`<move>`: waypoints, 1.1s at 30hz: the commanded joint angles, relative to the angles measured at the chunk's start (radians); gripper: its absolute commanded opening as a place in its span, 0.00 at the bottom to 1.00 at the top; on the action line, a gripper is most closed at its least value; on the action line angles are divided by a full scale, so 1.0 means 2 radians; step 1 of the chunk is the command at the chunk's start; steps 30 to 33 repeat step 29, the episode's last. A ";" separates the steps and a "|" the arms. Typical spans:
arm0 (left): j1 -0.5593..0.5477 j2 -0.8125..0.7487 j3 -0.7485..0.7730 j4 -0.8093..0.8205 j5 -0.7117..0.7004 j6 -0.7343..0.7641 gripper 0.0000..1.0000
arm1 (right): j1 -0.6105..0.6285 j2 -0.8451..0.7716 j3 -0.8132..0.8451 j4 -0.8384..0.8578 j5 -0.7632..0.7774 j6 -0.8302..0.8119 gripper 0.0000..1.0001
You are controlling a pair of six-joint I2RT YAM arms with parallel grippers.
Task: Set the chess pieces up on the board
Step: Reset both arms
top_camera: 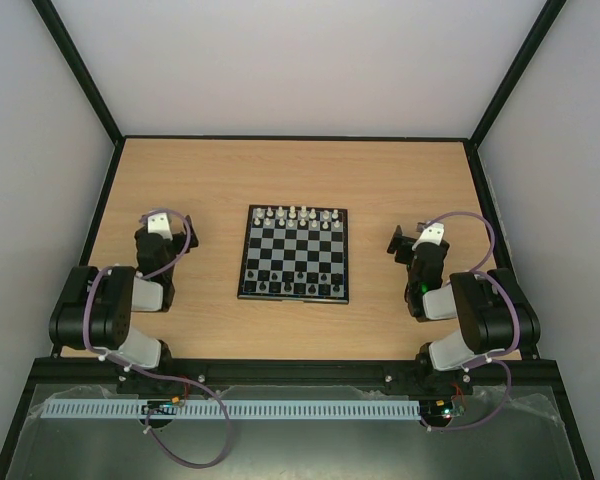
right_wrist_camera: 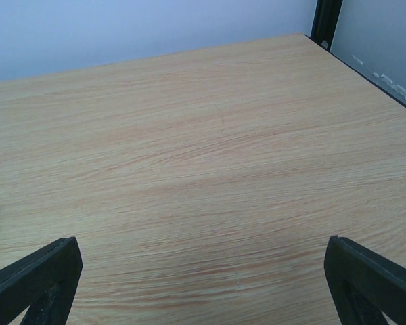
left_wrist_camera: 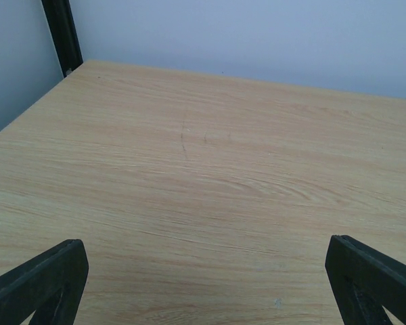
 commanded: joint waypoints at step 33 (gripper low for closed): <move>-0.013 0.003 0.014 0.025 -0.002 0.025 0.99 | -0.013 0.005 0.020 -0.001 -0.021 -0.002 0.99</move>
